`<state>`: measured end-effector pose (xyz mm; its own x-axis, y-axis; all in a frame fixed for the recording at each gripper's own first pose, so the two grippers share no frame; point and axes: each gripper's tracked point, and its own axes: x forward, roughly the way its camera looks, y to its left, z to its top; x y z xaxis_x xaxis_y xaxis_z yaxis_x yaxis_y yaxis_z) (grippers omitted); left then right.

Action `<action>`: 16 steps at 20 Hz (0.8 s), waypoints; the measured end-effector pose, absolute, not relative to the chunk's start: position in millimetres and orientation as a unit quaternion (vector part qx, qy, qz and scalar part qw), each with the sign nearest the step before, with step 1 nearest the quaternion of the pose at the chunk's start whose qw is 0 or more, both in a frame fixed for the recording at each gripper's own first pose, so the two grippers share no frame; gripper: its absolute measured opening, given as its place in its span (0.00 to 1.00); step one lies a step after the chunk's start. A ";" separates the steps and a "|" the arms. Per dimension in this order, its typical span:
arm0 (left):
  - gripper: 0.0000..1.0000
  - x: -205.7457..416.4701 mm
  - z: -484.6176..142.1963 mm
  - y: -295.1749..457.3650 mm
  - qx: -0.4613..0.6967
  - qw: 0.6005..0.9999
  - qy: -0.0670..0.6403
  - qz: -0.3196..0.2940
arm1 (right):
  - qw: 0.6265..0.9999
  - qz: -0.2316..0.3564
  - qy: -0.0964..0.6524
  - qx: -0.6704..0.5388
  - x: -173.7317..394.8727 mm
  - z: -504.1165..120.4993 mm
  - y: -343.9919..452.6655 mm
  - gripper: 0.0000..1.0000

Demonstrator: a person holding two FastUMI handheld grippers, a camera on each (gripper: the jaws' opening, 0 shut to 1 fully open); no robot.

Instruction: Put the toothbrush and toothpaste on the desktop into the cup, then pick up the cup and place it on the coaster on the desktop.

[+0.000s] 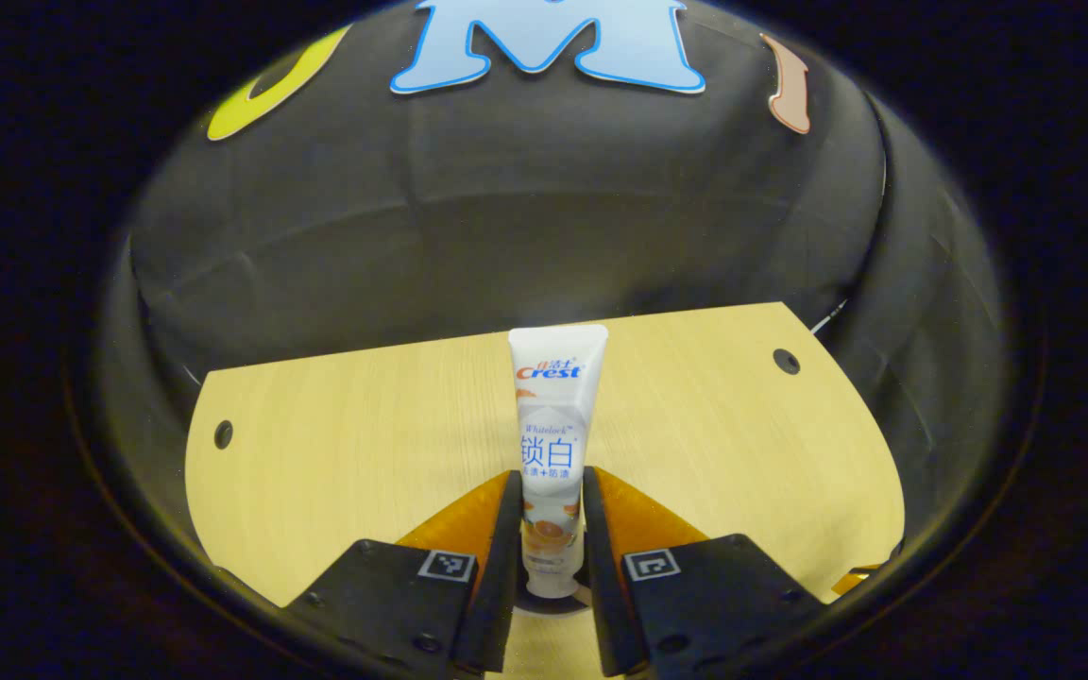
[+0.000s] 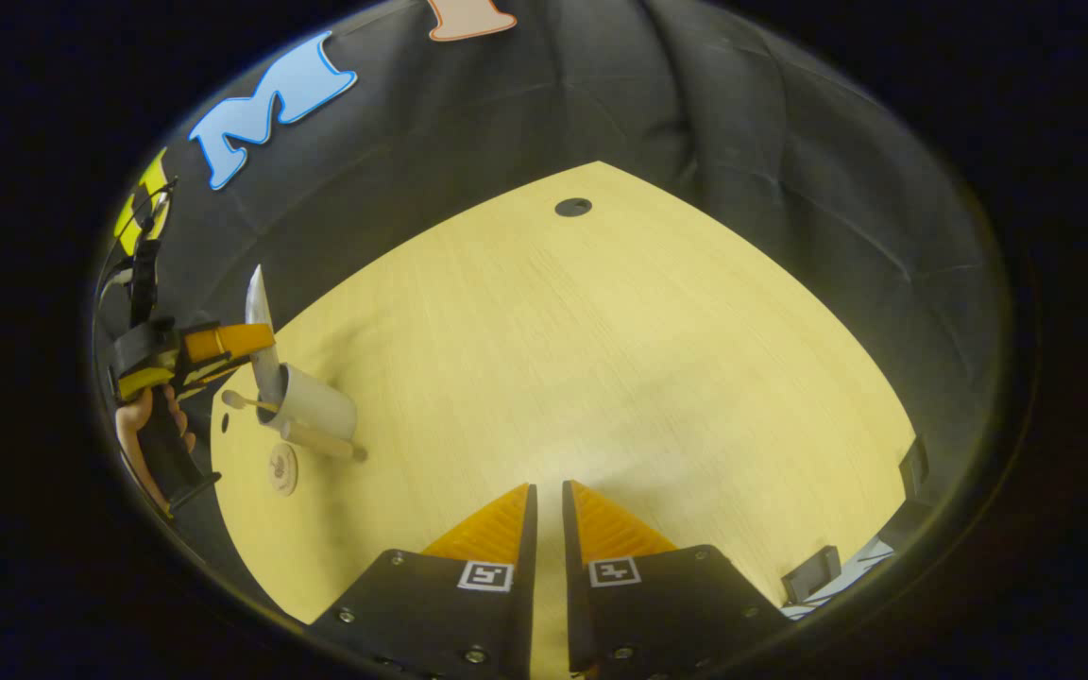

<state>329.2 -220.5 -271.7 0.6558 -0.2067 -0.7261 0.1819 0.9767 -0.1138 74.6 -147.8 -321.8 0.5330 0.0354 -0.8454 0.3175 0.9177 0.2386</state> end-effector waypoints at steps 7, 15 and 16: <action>0.55 297.1 -292.9 -209.3 -0.037 0.901 0.420 -0.104 | 0.856 -0.069 0.479 0.184 75.5 -319.9 -140.5 0.15; 0.72 281.2 -272.4 -202.1 -0.063 0.910 0.396 -0.103 | 0.857 -0.052 0.482 0.174 75.8 -316.1 -141.4 0.19; 0.73 277.3 -273.8 -200.8 -0.065 0.909 0.399 -0.104 | 0.859 -0.047 0.480 0.172 77.4 -314.1 -141.3 0.14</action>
<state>277.3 -200.8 -273.8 0.6599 -0.2416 -0.7114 0.1378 0.9698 -0.2015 77.4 -141.3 -314.1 0.5340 0.0840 -0.8413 0.2464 0.9364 0.2499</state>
